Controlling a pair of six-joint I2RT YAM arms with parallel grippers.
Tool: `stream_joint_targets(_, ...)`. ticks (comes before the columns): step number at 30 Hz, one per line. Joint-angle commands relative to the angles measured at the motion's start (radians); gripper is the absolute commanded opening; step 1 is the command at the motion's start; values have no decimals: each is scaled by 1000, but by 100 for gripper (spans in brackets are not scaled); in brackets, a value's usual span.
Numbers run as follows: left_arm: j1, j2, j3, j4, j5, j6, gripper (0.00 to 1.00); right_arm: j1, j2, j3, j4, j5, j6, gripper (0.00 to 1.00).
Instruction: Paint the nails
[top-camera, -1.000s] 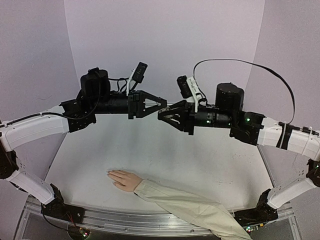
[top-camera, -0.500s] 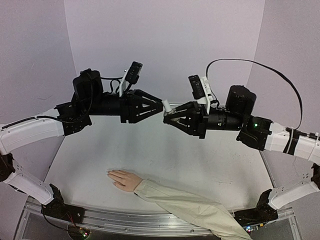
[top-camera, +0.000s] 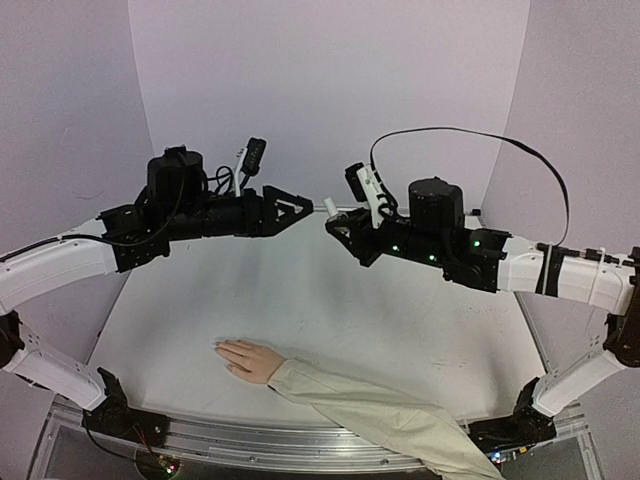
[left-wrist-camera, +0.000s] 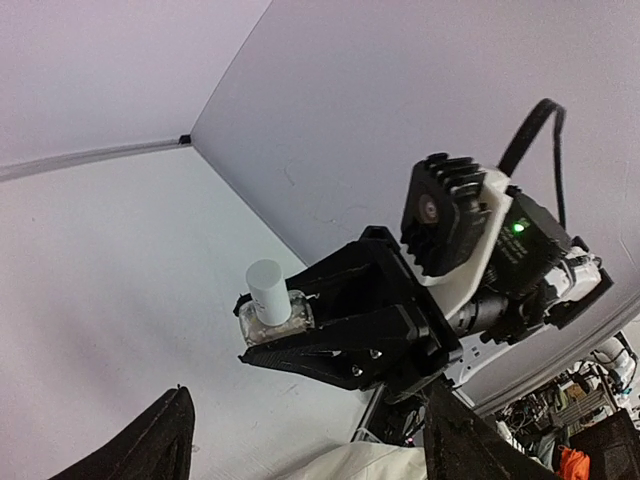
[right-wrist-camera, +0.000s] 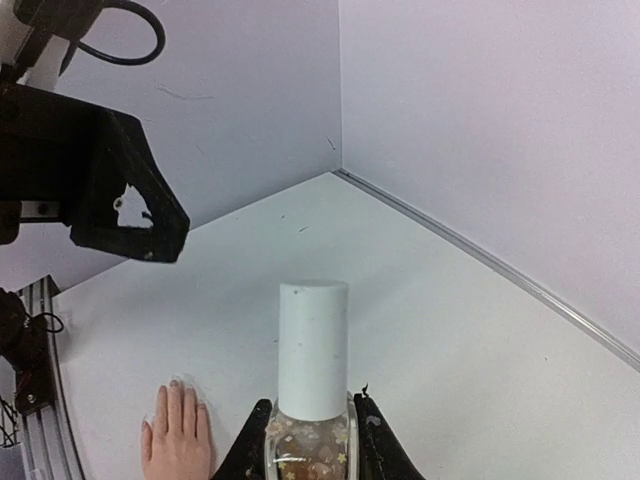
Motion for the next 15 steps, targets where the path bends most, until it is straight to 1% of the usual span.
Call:
stream_joint_targets(1,-4,71,83,-8,-48,-71,77,32,20,81,37,88,-62,0)
stream_joint_targets(6,-5,137,124,8,-46,-86,68,57,32,82,37,88,-62,0)
stream_joint_targets(11,-12,164,135,71,-59,-98,59,68,33,77,39,86,-60,0)
stream_joint_targets(15,-26,181,144,86,-66,-102,49,73,29,72,45,88,-58,0)
